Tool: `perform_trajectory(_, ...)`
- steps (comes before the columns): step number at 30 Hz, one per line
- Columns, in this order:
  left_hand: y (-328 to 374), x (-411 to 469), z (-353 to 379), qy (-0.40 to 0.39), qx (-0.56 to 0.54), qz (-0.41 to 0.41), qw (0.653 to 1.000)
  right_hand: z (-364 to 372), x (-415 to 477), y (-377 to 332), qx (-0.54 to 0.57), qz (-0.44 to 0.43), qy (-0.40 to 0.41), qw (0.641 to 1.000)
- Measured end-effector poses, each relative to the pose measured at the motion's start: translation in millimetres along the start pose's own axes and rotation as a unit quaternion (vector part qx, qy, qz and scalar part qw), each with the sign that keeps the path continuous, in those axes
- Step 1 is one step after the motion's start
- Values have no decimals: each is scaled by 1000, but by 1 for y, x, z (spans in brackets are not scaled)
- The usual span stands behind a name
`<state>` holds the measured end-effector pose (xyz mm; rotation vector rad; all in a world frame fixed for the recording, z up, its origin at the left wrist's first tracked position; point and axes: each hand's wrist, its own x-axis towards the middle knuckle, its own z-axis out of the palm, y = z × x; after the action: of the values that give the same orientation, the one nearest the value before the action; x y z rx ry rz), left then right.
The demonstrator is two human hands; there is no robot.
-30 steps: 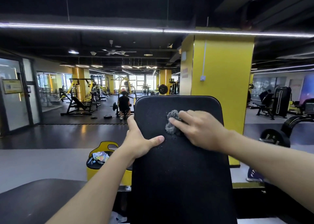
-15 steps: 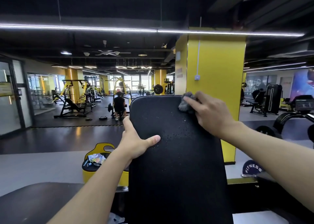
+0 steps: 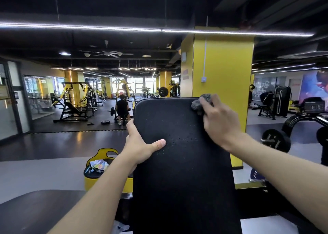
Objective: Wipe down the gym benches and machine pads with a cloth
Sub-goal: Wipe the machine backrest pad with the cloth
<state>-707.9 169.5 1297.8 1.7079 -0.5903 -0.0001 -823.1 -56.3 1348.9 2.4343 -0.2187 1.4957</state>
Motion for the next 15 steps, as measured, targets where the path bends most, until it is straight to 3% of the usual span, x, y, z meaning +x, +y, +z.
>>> perform_trajectory(3, 0, 0, 0, 3, 7, 1, 1000, 1, -24, 2, -17, -195, 7, 981)
perform_trajectory(5, 1, 0, 0, 3, 8, 3, 1000, -4, -16, 20, -27, -251, -11, 967)
perform_trajectory(6, 1, 0, 0, 3, 9, 3, 1000, -6, -9, 29, -37, -227, -8, 973)
perform_trajectory(8, 1, 0, 0, 4, 12, 3, 1000, -7, 3, 37, -25, -79, 9, 997)
perform_trajectory(10, 1, 1, -1, 5, 15, 2, 1000, -4, 4, 24, 5, 56, 15, 998)
perform_trajectory(11, 1, 1, -1, 4, 15, 3, 1000, -2, -2, 13, 17, 77, 12, 997)
perform_trajectory(12, 1, 1, 0, 4, 14, 4, 1000, 1, -11, 2, 24, 57, 13, 998)
perform_trajectory(15, 1, 0, 0, 6, 15, 4, 1000, 2, -35, -2, 9, -115, 11, 993)
